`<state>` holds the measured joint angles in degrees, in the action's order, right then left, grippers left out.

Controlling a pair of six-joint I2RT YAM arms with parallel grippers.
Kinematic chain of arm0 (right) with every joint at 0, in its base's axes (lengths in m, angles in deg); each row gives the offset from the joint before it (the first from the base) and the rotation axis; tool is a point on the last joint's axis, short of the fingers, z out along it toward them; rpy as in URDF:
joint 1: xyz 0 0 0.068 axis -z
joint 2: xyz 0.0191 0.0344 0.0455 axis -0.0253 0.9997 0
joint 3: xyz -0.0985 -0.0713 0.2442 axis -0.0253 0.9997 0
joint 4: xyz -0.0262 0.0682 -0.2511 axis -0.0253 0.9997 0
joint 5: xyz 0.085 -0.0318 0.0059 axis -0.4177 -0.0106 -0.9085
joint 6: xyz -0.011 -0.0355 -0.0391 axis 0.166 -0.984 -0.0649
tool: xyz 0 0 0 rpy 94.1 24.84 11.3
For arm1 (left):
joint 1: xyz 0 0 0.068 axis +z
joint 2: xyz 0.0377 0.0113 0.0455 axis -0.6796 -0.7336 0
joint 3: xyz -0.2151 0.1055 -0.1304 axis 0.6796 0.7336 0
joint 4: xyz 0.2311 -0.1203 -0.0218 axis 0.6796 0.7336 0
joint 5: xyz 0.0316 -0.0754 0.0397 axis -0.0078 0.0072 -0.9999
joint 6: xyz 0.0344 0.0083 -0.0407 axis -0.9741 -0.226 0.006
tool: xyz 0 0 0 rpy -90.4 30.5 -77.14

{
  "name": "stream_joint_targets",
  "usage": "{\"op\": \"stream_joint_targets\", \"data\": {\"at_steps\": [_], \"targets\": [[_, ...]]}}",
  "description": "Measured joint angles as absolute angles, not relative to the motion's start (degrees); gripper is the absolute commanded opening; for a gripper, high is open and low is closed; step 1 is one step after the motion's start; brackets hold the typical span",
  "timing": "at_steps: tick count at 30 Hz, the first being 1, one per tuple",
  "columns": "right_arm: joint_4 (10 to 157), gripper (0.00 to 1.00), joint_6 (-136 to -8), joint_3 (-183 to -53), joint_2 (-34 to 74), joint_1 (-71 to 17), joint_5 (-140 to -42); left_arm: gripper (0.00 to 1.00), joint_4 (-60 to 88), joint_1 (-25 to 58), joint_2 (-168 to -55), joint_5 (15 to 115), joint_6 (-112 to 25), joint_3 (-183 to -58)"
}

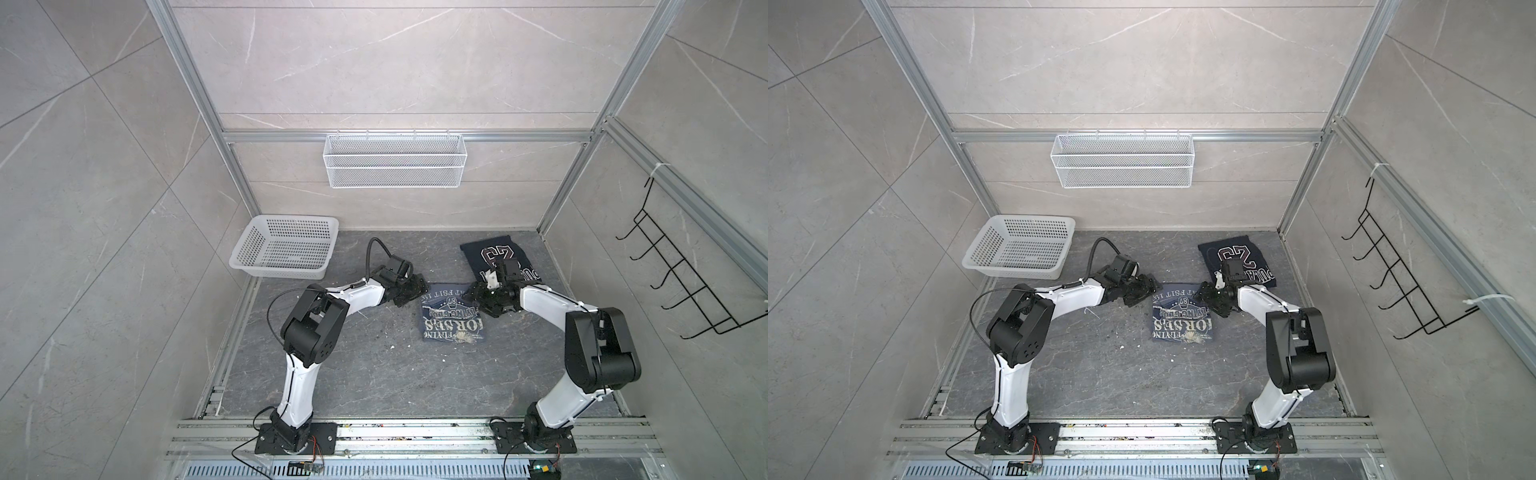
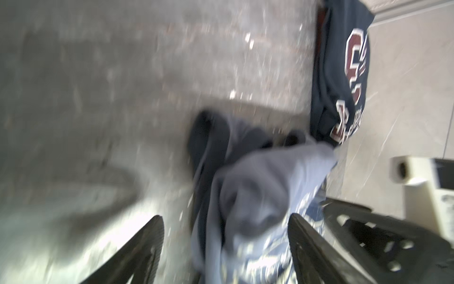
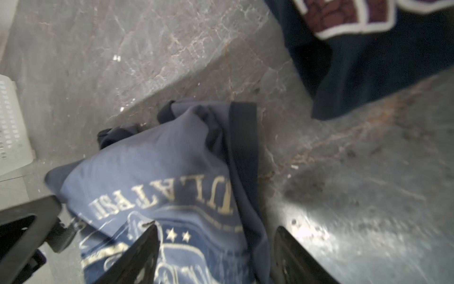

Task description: Fold and stack the tank tops

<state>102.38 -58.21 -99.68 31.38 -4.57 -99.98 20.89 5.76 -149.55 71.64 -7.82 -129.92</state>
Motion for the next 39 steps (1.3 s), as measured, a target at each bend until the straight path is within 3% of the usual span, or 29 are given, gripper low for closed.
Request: {"op": "stream_joint_targets", "data": {"at_steps": [6, 12, 16, 20, 23, 28, 39], "targets": [[101.4, 0.74, -58.2, -101.4, 35.2, -4.5, -100.0, 0.75, 20.5, 5.2, -153.8, 73.5, -7.8, -133.4], [98.1, 0.63, -58.1, -104.4, 39.1, -4.5, -101.9, 0.58, 20.6, 4.5, -157.5, 74.7, -7.7, -137.6], [96.3, 0.47, -58.1, -105.5, 40.8, -4.5, -102.6, 0.45, 21.0, 4.4, -159.9, 75.6, -7.7, -140.6], [96.4, 0.23, -58.4, -105.5, 41.1, -4.5, -102.6, 0.29, 21.2, 4.3, -160.9, 76.0, -7.7, -142.0], [96.6, 0.14, -58.6, -106.0, 41.1, -4.5, -102.5, 0.17, 20.6, 4.1, -161.0, 76.2, -7.6, -142.4], [97.7, 0.1, -58.9, -106.3, 38.5, -4.5, -101.4, 0.05, 18.7, 3.5, -160.8, 76.5, -7.4, -142.6], [101.2, 0.08, -61.8, -110.4, 25.4, -4.0, -92.0, 0.0, 13.1, 0.4, -158.1, 74.8, -6.5, -147.3]]}}
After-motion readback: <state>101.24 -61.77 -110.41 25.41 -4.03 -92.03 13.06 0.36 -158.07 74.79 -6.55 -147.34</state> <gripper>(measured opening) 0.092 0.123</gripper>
